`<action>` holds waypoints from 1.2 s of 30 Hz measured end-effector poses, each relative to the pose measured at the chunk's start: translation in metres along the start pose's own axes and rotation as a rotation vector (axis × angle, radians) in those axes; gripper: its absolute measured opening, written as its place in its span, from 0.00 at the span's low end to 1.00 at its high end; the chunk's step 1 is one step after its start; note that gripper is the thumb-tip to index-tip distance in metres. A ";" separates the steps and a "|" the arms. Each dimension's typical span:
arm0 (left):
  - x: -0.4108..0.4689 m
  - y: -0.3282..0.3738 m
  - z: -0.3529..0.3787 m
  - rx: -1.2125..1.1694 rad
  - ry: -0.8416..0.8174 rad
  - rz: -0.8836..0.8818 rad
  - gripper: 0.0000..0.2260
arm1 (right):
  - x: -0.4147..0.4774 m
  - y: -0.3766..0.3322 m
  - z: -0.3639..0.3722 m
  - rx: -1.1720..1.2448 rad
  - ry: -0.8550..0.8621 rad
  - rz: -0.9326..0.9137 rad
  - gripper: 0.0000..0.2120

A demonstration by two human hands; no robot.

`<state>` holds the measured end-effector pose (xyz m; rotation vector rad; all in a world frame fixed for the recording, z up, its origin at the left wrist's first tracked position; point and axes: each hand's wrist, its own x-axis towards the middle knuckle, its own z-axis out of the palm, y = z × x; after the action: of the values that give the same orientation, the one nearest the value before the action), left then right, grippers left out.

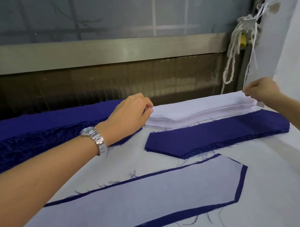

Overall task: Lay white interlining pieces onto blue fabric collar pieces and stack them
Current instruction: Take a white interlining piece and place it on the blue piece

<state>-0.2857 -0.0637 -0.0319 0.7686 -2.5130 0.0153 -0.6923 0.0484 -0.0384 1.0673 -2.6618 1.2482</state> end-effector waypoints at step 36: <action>0.064 -0.010 0.055 -0.047 -0.032 -0.204 0.13 | 0.052 0.046 0.006 -0.037 0.142 -0.061 0.19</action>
<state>-0.3517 -0.1143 -0.0510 1.0092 -2.4427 -0.1274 -0.7578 0.0346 -0.0591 1.0064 -2.5187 1.2100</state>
